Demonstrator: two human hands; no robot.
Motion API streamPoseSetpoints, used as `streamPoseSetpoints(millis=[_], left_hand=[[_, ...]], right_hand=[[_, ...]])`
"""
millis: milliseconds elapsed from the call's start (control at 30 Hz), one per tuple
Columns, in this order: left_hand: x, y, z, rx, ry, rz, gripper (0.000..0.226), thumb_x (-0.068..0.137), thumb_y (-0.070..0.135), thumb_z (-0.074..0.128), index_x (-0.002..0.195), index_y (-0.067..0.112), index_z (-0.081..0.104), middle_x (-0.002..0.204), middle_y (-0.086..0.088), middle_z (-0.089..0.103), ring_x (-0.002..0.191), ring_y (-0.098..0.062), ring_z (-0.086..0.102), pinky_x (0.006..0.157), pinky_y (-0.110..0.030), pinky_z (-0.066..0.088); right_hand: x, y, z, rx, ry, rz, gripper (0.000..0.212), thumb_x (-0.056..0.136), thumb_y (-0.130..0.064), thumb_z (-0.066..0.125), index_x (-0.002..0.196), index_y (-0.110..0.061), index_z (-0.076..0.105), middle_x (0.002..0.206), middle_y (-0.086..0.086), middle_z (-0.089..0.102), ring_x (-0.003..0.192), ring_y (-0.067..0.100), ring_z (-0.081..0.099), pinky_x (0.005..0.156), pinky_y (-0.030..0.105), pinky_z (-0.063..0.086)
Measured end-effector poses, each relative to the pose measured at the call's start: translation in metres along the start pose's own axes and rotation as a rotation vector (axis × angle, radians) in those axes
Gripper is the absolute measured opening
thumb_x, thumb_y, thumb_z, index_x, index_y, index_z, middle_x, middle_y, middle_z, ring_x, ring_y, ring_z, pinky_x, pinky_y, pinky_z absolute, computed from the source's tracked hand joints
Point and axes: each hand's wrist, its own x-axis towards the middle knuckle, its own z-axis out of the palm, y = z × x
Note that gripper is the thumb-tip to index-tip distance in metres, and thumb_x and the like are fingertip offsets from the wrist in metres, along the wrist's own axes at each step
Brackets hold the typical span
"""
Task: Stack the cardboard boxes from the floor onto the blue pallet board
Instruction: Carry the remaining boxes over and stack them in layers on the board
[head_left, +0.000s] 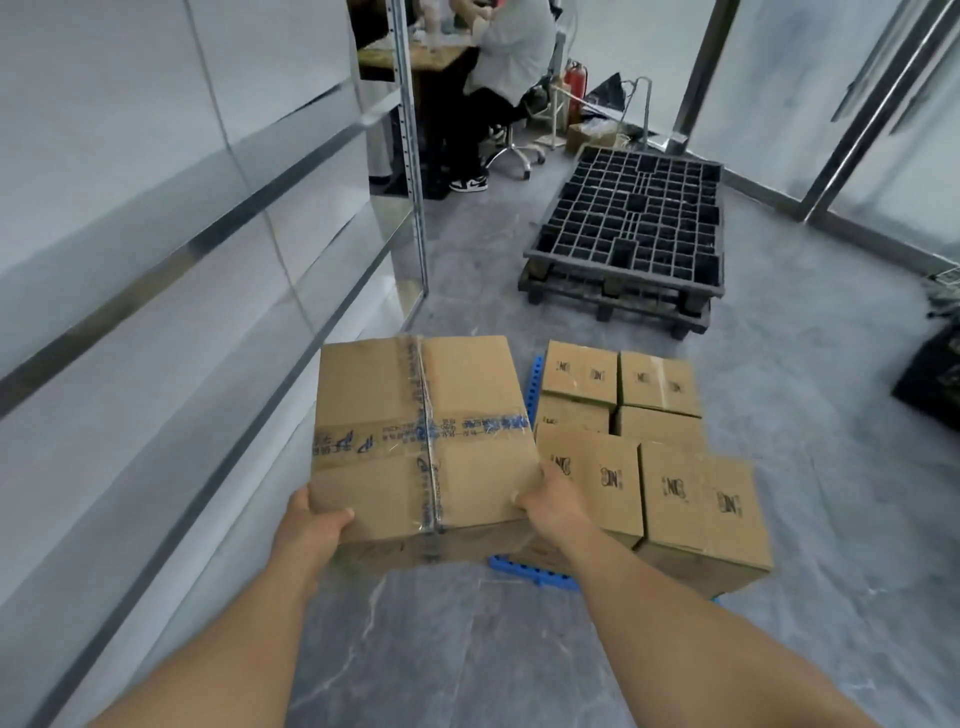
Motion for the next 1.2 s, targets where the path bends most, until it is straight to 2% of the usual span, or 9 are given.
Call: streamPoseSetpoints(millis=[133,267,400,467,567,633,700,867,1200], left_hand=[[0.024,0.041,0.044,0.026,-0.035,0.047,0.057,0.086,0.008,0.06,0.137,0.015,0.037,0.132,-0.012,0.052,0.117,-0.033,0.051,0.101,-0.051,0.042],[0.05,0.08,0.086,0.067,-0.082,0.093,0.058,0.087,0.009,0.058,0.139,0.018,0.034,0.135,-0.011,0.049,0.119,-0.032,0.048,0.101,-0.051,0.041],[0.083,0.116,0.13,0.129,-0.123,0.129,0.055,0.087,0.009,0.058,0.137,0.017,0.037,0.133,-0.011,0.05,0.118,-0.032,0.048,0.1,-0.05,0.041],[0.099,0.133,0.15,0.133,-0.159,0.134,0.051,0.087,0.007,0.058,0.134,0.016,0.04,0.131,-0.011,0.052,0.117,-0.032,0.049,0.099,-0.049,0.042],[0.123,0.157,0.176,0.132,-0.212,0.134,0.051,0.086,0.005,0.059,0.133,0.015,0.042,0.128,-0.011,0.054,0.114,-0.031,0.052,0.095,-0.045,0.046],[0.14,0.173,0.194,0.131,-0.246,0.143,0.05,0.085,0.004,0.06,0.131,0.015,0.045,0.126,-0.011,0.056,0.11,-0.029,0.054,0.092,-0.041,0.047],[0.157,0.187,0.212,0.142,-0.278,0.158,0.049,0.084,0.003,0.061,0.129,0.016,0.046,0.124,-0.011,0.058,0.106,-0.027,0.055,0.089,-0.038,0.047],[0.18,0.214,0.259,0.209,-0.335,0.163,0.054,0.084,0.008,0.061,0.132,0.021,0.041,0.123,-0.009,0.056,0.11,-0.029,0.054,0.096,-0.048,0.046],[0.165,0.233,0.392,0.214,-0.366,0.188,0.052,0.088,0.008,0.058,0.135,0.017,0.039,0.128,-0.007,0.052,0.106,-0.021,0.049,0.087,-0.032,0.04]], right_hand=[[0.033,-0.005,-0.041,0.029,0.063,0.002,0.045,0.091,-0.018,0.056,0.133,-0.009,0.042,0.122,0.011,0.057,0.109,0.027,0.055,0.084,0.031,0.045],[0.069,-0.007,-0.07,0.128,0.128,0.033,0.049,0.09,-0.016,0.057,0.135,-0.011,0.038,0.123,0.011,0.056,0.11,0.028,0.054,0.093,0.039,0.048],[0.107,-0.01,-0.095,0.183,0.21,0.051,0.046,0.09,-0.015,0.056,0.133,-0.013,0.04,0.118,0.006,0.056,0.099,0.022,0.053,0.081,0.032,0.045],[0.124,-0.013,-0.106,0.221,0.241,0.091,0.046,0.09,-0.014,0.055,0.133,-0.014,0.038,0.106,0.001,0.052,0.091,0.018,0.049,0.075,0.032,0.045],[0.147,-0.019,-0.123,0.232,0.29,0.162,0.049,0.09,-0.014,0.056,0.134,-0.014,0.036,0.099,0.0,0.047,0.088,0.018,0.05,0.076,0.034,0.047],[0.162,-0.024,-0.135,0.231,0.308,0.181,0.049,0.09,-0.014,0.056,0.134,-0.012,0.035,0.103,0.002,0.048,0.092,0.02,0.051,0.081,0.035,0.047],[0.176,-0.028,-0.146,0.261,0.329,0.201,0.05,0.09,-0.012,0.054,0.136,-0.012,0.034,0.102,0.001,0.046,0.092,0.019,0.049,0.079,0.032,0.045],[0.2,-0.021,-0.172,0.306,0.417,0.225,0.046,0.091,-0.013,0.052,0.134,-0.014,0.039,0.105,-0.002,0.048,0.096,0.018,0.048,0.079,0.031,0.043],[0.256,0.047,-0.271,0.272,0.453,0.254,0.051,0.09,-0.019,0.054,0.137,-0.017,0.036,0.127,0.006,0.05,0.098,0.021,0.047,0.079,0.032,0.042]])
